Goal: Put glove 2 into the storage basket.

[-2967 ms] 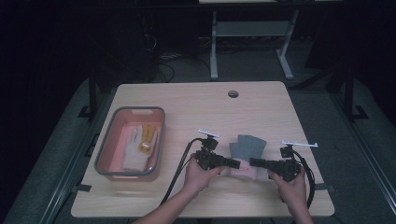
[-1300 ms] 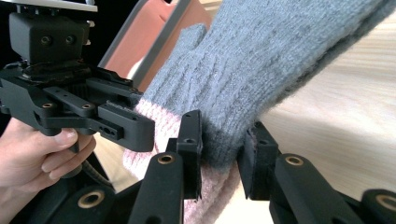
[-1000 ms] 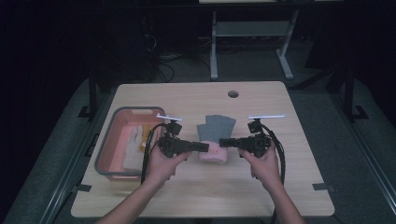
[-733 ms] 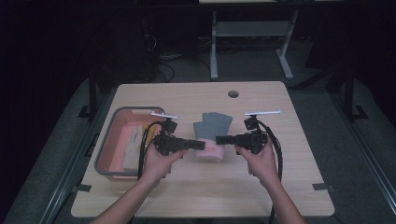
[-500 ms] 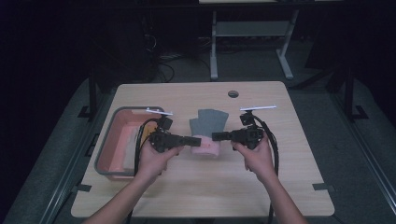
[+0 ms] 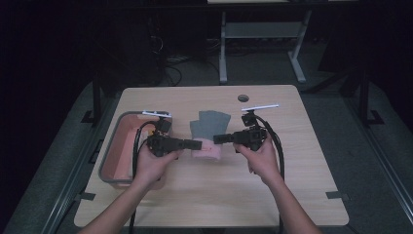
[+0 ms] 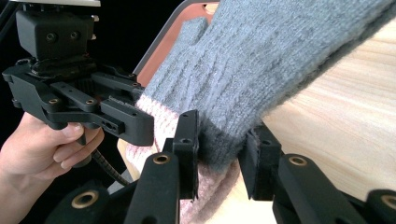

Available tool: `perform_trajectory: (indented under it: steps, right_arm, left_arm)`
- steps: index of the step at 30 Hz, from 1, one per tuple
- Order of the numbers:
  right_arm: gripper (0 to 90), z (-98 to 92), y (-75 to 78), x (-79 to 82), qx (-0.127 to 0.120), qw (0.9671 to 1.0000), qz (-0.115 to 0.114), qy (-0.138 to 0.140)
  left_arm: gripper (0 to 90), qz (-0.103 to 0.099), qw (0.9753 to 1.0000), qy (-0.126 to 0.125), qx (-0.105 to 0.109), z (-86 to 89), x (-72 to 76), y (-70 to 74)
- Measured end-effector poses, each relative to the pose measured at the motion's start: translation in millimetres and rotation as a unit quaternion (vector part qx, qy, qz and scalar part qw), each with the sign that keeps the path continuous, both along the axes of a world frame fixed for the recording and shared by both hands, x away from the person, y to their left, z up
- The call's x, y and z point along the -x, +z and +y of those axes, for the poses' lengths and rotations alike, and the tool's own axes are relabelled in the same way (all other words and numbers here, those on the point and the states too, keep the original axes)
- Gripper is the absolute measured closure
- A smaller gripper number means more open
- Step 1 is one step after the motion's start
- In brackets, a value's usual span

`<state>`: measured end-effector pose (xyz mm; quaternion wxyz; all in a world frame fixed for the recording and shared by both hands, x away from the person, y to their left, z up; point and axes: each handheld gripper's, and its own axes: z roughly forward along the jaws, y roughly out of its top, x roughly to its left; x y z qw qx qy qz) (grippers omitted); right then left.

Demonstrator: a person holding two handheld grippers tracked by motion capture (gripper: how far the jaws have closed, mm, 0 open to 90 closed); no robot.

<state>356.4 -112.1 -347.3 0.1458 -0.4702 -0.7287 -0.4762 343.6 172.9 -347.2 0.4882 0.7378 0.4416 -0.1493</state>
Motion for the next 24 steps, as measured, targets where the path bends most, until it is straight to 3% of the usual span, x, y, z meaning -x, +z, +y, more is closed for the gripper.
perform_trajectory:
  steps: [24]
  right_arm:
    - [67.5, 25.0, 6.6, -15.5, 0.001, 0.9997, 0.004, 0.023]
  left_arm:
    - [67.3, -0.003, 0.9998, 0.017, -0.001, 29.1, -3.8, 6.2]
